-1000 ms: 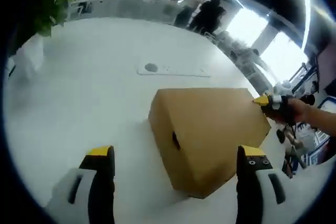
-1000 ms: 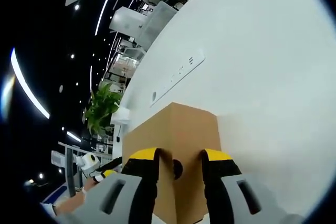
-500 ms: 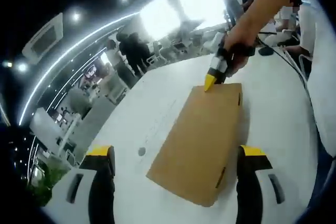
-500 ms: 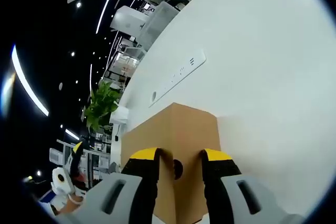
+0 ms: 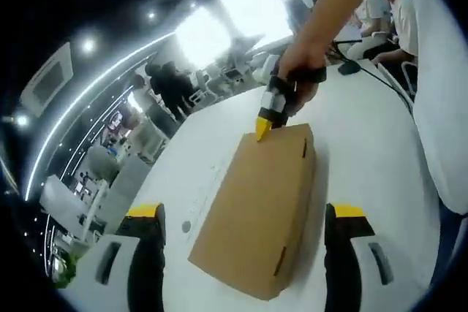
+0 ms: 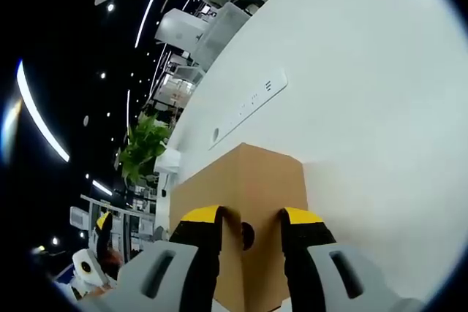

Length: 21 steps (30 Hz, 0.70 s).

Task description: Operate the shoe box by opening the lid, removing the specified soft item, and placing it in the target area until the item is outside and the box remains undamaged.

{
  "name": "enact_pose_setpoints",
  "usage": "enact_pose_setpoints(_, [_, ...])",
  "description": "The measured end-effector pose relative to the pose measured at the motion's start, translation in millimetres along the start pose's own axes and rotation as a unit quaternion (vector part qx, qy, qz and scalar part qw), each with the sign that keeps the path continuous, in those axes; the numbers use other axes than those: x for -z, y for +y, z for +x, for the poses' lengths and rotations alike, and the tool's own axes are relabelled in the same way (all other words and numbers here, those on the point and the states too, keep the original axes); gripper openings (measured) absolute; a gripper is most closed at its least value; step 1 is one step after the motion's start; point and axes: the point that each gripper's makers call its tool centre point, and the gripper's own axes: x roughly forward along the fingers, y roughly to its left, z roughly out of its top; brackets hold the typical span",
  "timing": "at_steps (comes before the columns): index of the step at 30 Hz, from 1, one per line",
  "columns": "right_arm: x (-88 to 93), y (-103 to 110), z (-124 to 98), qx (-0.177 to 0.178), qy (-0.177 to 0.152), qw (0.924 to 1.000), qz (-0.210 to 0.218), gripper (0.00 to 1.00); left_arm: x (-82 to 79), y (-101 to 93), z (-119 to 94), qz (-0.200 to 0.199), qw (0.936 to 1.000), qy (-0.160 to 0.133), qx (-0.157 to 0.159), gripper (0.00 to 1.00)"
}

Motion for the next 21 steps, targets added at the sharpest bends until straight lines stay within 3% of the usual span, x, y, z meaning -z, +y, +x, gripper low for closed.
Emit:
enact_pose_setpoints(4, [-0.5,0,0,-0.001,-0.001,1.0000,-0.001,0.31,16.8,-11.0,4,-0.008,0.9994,0.033,0.005,0.97])
enact_pose_setpoints(7, [-0.7,-1,0,0.000,0.000,1.0000,-0.001,0.31,20.0,-17.7,5,-0.007,0.9994,0.034,0.010,0.97])
enact_pose_setpoints(21, [-4.1,-5,4,0.001,-0.004,1.0000,0.001,0.31,44.0,-43.0,7,0.039,0.9969,0.063,0.025,0.82])
